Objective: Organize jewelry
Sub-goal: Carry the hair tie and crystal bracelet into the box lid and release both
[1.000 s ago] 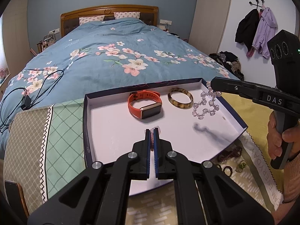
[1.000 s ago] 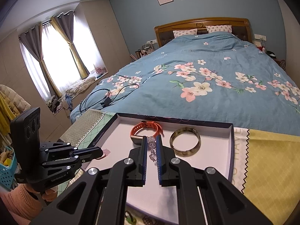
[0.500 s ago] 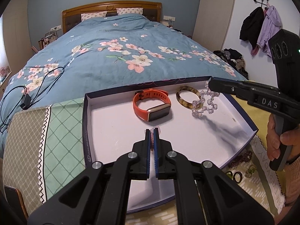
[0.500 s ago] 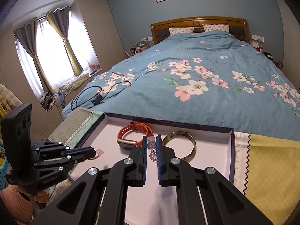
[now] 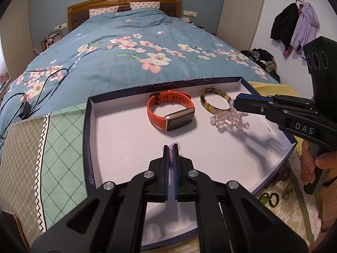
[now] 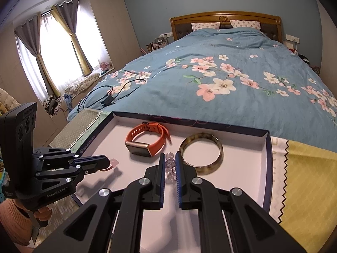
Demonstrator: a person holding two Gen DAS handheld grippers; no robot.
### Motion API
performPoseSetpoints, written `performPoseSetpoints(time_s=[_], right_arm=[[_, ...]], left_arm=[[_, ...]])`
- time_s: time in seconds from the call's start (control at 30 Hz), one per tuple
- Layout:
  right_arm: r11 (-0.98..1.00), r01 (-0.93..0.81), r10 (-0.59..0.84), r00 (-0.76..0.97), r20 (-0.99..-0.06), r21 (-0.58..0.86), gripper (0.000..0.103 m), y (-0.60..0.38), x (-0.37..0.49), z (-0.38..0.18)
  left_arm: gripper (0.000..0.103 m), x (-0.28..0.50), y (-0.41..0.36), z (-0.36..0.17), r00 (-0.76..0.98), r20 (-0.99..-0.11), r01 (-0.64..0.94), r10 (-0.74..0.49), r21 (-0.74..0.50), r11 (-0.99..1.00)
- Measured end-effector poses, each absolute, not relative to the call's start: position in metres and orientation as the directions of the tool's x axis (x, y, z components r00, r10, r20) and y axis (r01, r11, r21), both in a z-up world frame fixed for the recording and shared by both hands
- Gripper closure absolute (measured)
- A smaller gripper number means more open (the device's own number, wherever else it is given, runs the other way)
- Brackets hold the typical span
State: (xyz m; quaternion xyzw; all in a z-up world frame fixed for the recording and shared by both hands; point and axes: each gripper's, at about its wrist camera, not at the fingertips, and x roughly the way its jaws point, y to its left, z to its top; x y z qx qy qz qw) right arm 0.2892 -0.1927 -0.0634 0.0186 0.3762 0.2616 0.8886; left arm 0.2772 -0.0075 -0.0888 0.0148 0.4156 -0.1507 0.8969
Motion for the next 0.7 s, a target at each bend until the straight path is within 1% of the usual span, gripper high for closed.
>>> performPoseSetpoints(time_s=[0.23,0.33,0.53,0.57,0.63,0.67,0.7], right_arm=[[0.863,-0.446,0.474,0.56,-0.679,0.235,0.095,-0.192,0.292,-0.072],[0.867,-0.439,0.47,0.557,-0.685,0.238,0.092,-0.192,0.292,-0.074],[0.869,-0.431,0.47,0.562,-0.681,0.244,0.09,-0.195,0.287,-0.071],[0.87,-0.43,0.468,0.566,-0.679,0.241,0.083,-0.197,0.285,-0.069],[0.871,-0.43,0.468,0.577,-0.669,0.238,0.073,-0.2,0.279,-0.063],[0.87,-0.433,0.469,0.581,-0.665,0.236,0.07,-0.202,0.276,-0.061],[0.869,-0.436,0.472,0.586,-0.659,0.235,0.069,-0.204,0.271,-0.057]], left_arm=[[0.1,0.284,-0.01,-0.094,0.603,-0.756,0.279,-0.254,-0.098,0.955],[0.1,0.289,-0.012,-0.094,0.604,-0.755,0.276,-0.254,-0.101,0.956],[0.097,0.299,-0.016,-0.095,0.61,-0.754,0.273,-0.243,-0.088,0.958],[0.095,0.301,-0.017,-0.095,0.612,-0.754,0.268,-0.239,-0.086,0.96],[0.093,0.303,-0.017,-0.095,0.618,-0.752,0.252,-0.231,-0.088,0.964],[0.084,0.303,-0.018,-0.095,0.619,-0.75,0.253,-0.235,-0.093,0.963],[0.078,0.301,-0.017,-0.094,0.624,-0.745,0.253,-0.236,-0.094,0.963]])
